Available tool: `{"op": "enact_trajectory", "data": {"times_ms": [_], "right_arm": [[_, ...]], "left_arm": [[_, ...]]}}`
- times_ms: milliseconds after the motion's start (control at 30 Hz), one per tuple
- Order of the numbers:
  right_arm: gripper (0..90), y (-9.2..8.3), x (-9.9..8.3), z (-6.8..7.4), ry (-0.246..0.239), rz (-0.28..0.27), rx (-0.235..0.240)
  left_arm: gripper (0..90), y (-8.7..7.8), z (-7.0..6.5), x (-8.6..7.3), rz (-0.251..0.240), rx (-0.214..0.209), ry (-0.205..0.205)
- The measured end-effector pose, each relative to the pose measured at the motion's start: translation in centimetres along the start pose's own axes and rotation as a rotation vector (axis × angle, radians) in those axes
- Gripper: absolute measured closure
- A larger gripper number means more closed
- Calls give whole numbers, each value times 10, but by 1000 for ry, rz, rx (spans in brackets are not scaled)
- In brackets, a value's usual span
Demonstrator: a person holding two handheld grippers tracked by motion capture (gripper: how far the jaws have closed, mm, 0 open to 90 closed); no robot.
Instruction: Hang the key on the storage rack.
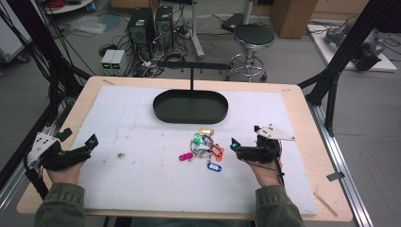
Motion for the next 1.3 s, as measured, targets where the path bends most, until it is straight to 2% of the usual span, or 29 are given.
{"op": "enact_trajectory", "data": {"times_ms": [167,333,633,800,867,1000,1300], "right_arm": [[17,6,4,3,-9,13,22],[17,12,6,3,-8,49,45],[17,19,16,8,-20,61,76],[17,27,21,12,-29,83,119],[17,33,23,15,-43,120,149],[17,39,27,19,-65,147,178],[17,51,35,27,-93,175,231]], "left_arm": [[18,0,0,0,3,2,1],[18,0,0,0,7,-2,6],[18,1,0,0,6,-1,5],[18,1,0,0,8,7,8],[18,1,0,0,8,6,9],[18,1,0,0,9,6,9],[18,1,0,0,9,3,9]]}}
Point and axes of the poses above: each handheld gripper's, and its own axes: y roughly forward along the jaws, x roughly out of its top, z roughly to its left, the point moved 1 cm from there along y, roughly forward along the jaws, and after that the axes turned 14 degrees about -y, right-handed, at the moved point
